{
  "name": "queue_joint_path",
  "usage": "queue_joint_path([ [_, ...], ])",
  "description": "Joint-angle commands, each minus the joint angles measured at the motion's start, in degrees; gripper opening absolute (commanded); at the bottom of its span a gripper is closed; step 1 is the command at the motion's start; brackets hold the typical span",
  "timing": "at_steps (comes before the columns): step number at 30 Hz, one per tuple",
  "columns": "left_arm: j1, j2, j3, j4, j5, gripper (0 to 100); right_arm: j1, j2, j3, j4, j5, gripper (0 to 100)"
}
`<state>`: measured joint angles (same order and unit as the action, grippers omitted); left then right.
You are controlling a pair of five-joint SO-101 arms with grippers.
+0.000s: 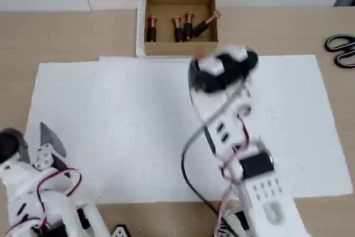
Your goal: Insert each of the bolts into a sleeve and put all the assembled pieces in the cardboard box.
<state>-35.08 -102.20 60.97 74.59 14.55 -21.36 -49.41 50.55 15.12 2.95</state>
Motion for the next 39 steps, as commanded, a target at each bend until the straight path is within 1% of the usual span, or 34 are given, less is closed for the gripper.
queue_joint_path([
  [1, -0.35, -2.11, 0.04, -1.14, -0.35, 17, 1.10, 17.45, -15.47, -4.70, 0.44, 0.3],
  [11, -0.35, -1.67, 0.40, -0.88, -0.26, 17, 7.43, 59.12, -54.42, -10.33, 0.35, 0.3],
  [15, -0.35, -1.67, 0.48, -0.79, -0.26, 17, 7.34, 73.45, -69.27, -10.33, 0.35, 0.3],
  [20, -0.35, -1.67, 0.48, -0.70, -0.26, 17, 5.76, 87.52, -84.31, -10.33, 0.35, 0.3],
  [25, -0.35, -1.67, 1.36, -0.88, -0.26, 17, 5.14, 98.77, -94.42, -12.44, 0.35, 0.4],
  [31, -0.35, -1.67, 1.36, -0.88, -0.26, 17, 4.97, 108.18, -102.24, -12.79, 0.53, 0.5],
  [34, -0.35, -1.67, 1.36, -0.88, -0.26, 17, 4.97, 111.08, -103.82, -12.70, 0.62, 0.7],
  [36, -0.35, -1.67, 1.36, -0.88, -0.26, 17, 4.97, 112.04, -103.91, -12.70, 0.62, 4.6],
  [39, -0.35, -1.67, 1.36, -0.79, -0.26, 17, 4.97, 113.01, -103.91, -12.53, 0.70, 14.0],
])
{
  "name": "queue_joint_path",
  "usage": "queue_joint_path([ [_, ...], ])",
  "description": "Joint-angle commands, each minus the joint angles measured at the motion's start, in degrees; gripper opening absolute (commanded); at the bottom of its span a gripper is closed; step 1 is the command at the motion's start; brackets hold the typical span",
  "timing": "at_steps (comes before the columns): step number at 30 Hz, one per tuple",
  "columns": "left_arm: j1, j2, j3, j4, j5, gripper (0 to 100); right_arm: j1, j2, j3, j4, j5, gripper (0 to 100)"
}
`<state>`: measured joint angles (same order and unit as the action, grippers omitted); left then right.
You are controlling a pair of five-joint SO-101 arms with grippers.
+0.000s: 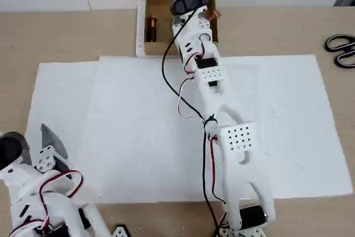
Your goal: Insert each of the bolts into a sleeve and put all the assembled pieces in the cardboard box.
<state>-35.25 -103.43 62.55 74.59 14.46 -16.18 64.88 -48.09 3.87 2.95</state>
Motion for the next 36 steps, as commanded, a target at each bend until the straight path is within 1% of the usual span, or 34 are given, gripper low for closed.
queue_joint_path([
  [1, -0.18, -0.44, -0.22, -0.79, -0.18, 17, -0.22, -1.01, -5.27, -1.27, 0.70, 16.5],
  [3, -0.18, -0.44, -0.22, -0.79, -0.18, 17, -0.22, -0.66, -5.27, -1.27, 0.70, 18.8],
  [11, -0.18, -0.44, -0.22, -0.79, -0.18, 17, -0.22, -1.19, -5.54, -1.63, 0.70, 18.8],
  [17, -0.09, -0.44, -0.22, -0.97, -0.26, 17, 0.57, -1.19, -9.14, 0.04, 0.79, 18.8],
  [19, 0.79, -0.44, -0.22, -1.05, -0.35, 17, 0.75, -1.19, -11.78, 3.74, 0.79, 18.8],
  [20, 2.37, -0.44, -0.22, -1.05, -0.44, 17, 0.84, -1.19, -13.71, 6.02, 0.79, 18.8],
  [24, 13.19, -0.44, -0.22, -1.05, -0.53, 17, 1.89, -1.19, -23.82, 16.84, 0.44, 18.8],
  [28, 21.54, -0.44, -0.31, -1.14, -0.53, 17, 2.95, -0.92, -36.75, 29.58, 0.44, 18.8],
  [31, 23.82, -0.44, -0.22, -1.58, -0.35, 17, 2.95, -0.66, -48.09, 40.75, 0.44, 18.8],
  [36, 23.91, -0.44, -0.22, -4.04, -0.09, 17, 3.03, -4.18, -48.53, 52.62, 0.35, 18.8],
])
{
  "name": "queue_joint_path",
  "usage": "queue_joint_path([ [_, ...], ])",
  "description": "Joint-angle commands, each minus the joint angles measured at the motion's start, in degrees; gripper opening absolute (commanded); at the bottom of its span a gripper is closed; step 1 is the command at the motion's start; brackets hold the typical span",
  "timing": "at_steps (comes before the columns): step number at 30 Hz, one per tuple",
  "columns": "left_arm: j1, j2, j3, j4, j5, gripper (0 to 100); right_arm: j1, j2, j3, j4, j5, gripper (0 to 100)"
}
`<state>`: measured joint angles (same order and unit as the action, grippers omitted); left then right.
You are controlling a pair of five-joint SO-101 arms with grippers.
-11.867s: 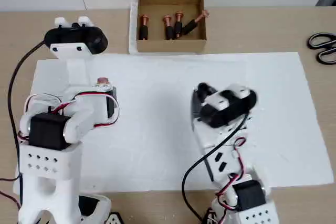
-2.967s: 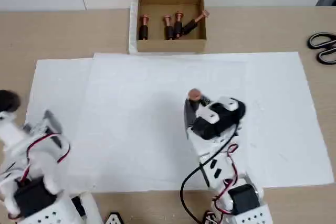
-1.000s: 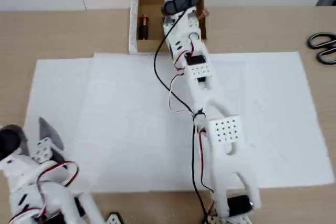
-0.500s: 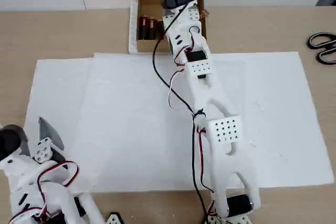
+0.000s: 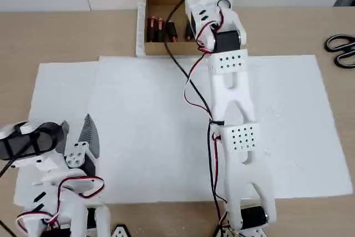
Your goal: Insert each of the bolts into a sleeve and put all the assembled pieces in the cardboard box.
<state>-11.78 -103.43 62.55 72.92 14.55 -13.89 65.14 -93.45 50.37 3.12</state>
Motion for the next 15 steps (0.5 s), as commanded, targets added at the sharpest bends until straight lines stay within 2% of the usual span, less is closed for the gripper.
queue_joint_path([
  [1, 0.44, -0.44, -0.22, -2.64, -0.18, 17, 0.75, -6.37, -3.08, 8.84, 0.18, 18.8],
  [13, 0.53, -0.44, -0.13, -2.20, -0.09, 17, 0.22, -33.80, -2.99, 43.12, 0.53, 18.8],
  [15, 0.53, -0.44, -0.13, -2.20, -0.09, 17, 0.66, -37.49, -2.99, 45.93, 0.53, 18.8],
])
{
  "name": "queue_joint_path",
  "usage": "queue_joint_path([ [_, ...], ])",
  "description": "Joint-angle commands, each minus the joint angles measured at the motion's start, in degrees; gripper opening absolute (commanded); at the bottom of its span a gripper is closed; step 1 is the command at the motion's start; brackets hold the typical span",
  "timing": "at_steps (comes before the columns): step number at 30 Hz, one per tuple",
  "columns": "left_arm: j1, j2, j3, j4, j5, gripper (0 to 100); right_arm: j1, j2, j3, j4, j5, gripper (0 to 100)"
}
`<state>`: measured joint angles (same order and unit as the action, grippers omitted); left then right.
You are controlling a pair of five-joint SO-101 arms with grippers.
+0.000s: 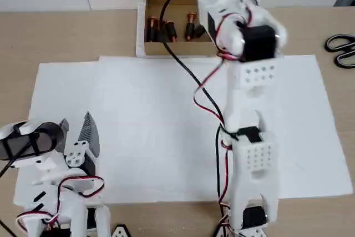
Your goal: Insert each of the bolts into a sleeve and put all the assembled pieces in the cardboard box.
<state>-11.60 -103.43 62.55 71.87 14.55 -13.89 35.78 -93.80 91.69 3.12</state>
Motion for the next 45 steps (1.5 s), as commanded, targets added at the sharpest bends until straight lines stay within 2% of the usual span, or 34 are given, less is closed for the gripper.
queue_joint_path([
  [1, 0.35, -0.44, -0.13, -1.14, -0.09, 17, 0.92, -9.98, -2.64, 4.70, 0.53, 18.8],
  [14, 0.35, -0.44, 3.47, -1.58, -0.09, 17, 3.21, -35.12, -2.29, 5.67, 0.62, 18.7],
  [18, 0.35, -0.44, 3.47, -1.58, -0.09, 17, 3.21, -42.77, 4.75, 5.85, 0.62, 18.7],
  [22, 0.35, -0.44, 3.74, -1.58, -0.09, 17, 3.21, -53.85, 20.31, 5.76, 0.62, 18.7],
  [32, 0.35, -0.44, 3.74, -1.58, -0.44, 17, 3.03, -83.82, 72.09, 2.33, 0.35, 18.7],
  [37, 0.35, -0.44, 6.20, -5.54, -0.53, 17, 3.03, -95.16, 95.82, -6.99, 0.35, 18.8],
  [45, 0.35, -0.44, 14.29, -15.21, -0.53, 17, 3.12, -115.47, 132.40, -29.32, 0.53, 18.8],
])
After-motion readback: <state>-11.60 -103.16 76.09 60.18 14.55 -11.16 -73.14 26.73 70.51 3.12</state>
